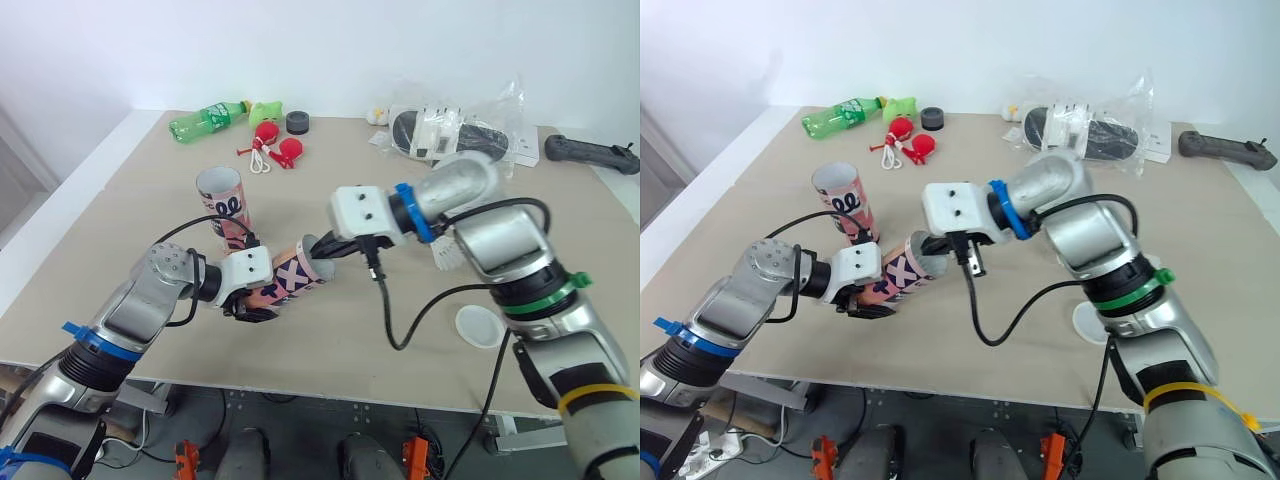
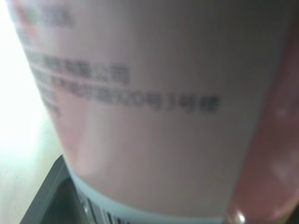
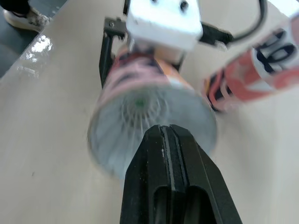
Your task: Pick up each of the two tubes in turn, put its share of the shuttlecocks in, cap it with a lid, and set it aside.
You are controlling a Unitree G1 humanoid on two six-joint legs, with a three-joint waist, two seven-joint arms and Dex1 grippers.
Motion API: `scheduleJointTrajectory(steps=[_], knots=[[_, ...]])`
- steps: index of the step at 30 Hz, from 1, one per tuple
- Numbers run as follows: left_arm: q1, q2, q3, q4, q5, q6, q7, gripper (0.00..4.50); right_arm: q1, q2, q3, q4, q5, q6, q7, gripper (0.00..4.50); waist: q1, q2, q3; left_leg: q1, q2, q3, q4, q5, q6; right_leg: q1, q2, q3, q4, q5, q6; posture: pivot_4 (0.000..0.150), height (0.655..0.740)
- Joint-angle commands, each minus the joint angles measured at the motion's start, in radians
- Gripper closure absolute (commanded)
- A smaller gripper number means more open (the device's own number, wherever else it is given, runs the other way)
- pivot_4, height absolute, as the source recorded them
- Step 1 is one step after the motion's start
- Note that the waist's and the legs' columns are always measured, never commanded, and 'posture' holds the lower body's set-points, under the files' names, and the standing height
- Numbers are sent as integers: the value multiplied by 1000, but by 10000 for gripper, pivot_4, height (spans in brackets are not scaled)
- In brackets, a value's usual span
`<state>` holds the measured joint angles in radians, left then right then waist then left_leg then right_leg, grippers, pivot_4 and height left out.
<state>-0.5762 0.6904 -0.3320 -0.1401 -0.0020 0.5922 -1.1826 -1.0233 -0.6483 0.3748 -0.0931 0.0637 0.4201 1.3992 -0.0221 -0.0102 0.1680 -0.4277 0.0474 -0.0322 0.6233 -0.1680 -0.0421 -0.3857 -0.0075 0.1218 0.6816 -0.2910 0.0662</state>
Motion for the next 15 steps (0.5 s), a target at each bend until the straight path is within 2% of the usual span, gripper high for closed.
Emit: scheduleJointTrajectory(steps=[1,3,6,9,10,11,12,14,15], knots=[[28,-21,-40,-1,-5,1,14,13846,3,-28,-63,-56,43,23,-3,44425,0,0,0,0,0,0,0,0,0,0,0,0,0,0,0,1500,7400],[31,-26,-33,-5,-7,-3,21,13846,20,-49,-97,-72,67,35,-14,44425,1,0,0,0,0,0,0,0,0,0,0,0,0,0,0,1500,7400],[49,-57,21,-25,-48,-29,48,13846,108,-157,-263,-116,197,105,23,44425,8,-1,0,-2,-1,0,0,0,0,0,-1,-1,-1,0,1,1500,7400],[64,-78,44,-41,-69,-46,58,13846,158,-260,-320,-119,242,121,66,44425,6,0,1,-9,-1,3,3,0,0,-4,-3,-1,-1,0,6,1500,7400],[66,-92,52,-46,-79,-49,68,13846,172,-300,-325,-105,239,115,85,41641,3,-1,1,-10,-1,3,3,0,0,-4,-4,-1,-1,0,6,1500,7400],[66,-106,58,-49,-89,-56,77,13846,184,-339,-326,-87,233,109,106,35754,2,-2,2,-10,-2,2,2,0,0,-4,-4,-1,-1,-1,4,1500,7400],[64,-120,63,-49,-98,-63,87,13846,198,-379,-319,-66,220,90,126,35754,0,-3,3,-10,-2,2,2,0,0,-5,-4,-1,-1,-1,4,1500,7400],[57,-148,70,-44,-111,-80,105,13846,217,-436,-292,-20,175,31,151,26503,1,-3,4,-11,-2,2,0,0,0,-5,-4,-2,-1,-2,3,1500,7400],[52,-174,77,-38,-122,-93,120,13846,225,-468,-265,20,132,-20,162,23977,-1,-4,5,-11,-2,2,0,0,0,-5,-4,-2,-1,-2,3,1500,7400]])
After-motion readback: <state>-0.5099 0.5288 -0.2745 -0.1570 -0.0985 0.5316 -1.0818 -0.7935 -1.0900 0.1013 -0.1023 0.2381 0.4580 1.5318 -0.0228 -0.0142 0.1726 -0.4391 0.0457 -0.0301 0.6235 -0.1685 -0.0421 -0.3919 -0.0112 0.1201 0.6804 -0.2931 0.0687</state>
